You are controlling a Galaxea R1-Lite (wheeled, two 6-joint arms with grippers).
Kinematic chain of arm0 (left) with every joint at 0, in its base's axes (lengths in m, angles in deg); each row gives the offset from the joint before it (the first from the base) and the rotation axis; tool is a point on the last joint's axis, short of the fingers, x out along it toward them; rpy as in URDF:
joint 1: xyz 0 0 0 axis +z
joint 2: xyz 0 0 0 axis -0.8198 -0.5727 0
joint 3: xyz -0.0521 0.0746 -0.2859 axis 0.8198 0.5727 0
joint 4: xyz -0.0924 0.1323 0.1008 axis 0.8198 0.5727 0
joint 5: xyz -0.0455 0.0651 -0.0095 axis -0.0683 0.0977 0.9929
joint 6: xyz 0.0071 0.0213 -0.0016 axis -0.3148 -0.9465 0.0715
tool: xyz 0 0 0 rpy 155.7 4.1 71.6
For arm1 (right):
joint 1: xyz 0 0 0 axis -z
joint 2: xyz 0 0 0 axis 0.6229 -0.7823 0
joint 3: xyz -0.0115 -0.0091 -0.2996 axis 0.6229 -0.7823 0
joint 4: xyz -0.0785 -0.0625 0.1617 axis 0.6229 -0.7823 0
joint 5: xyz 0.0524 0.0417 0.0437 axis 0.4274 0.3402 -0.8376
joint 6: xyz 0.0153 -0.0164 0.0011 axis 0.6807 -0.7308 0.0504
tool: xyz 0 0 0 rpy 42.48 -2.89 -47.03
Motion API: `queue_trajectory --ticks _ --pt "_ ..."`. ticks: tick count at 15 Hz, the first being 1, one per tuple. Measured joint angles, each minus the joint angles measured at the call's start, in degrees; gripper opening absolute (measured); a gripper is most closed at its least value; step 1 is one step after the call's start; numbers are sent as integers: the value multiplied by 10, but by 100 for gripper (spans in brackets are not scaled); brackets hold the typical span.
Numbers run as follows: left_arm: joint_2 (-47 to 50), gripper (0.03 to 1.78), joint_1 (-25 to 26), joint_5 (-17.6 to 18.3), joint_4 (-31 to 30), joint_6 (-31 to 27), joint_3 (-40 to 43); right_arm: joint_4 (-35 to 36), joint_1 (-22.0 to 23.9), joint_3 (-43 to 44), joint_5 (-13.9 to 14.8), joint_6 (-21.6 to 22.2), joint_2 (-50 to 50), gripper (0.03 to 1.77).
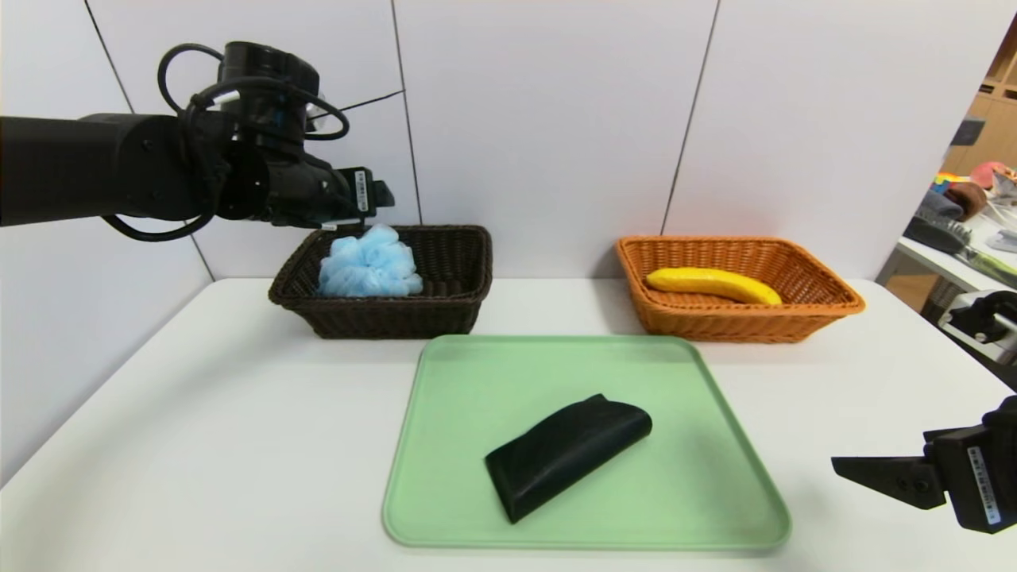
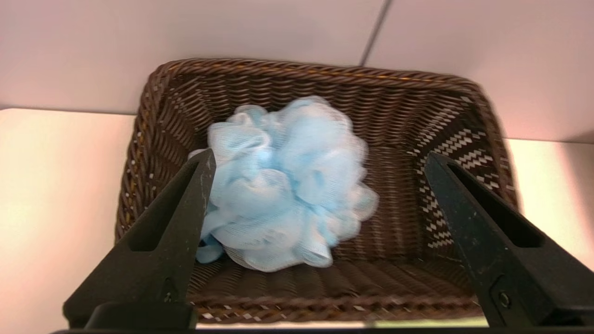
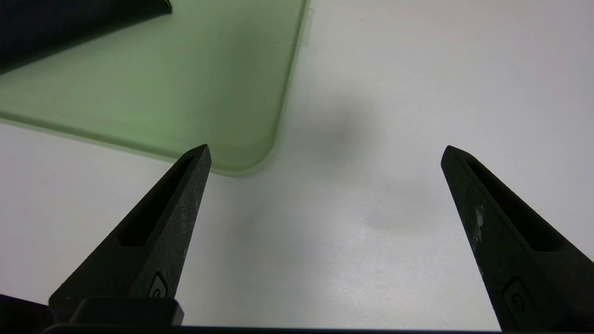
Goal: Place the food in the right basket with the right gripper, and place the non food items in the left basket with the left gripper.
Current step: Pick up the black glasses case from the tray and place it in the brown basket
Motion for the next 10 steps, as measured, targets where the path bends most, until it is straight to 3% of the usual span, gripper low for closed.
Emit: queue_trajectory --ticks 5,10 --pt "63 166 -99 6 56 2 53 17 -2 0 -1 -1 0 171" --pt "89 167 -212 8 65 20 136 37 -7 -5 -17 -5 -2 171"
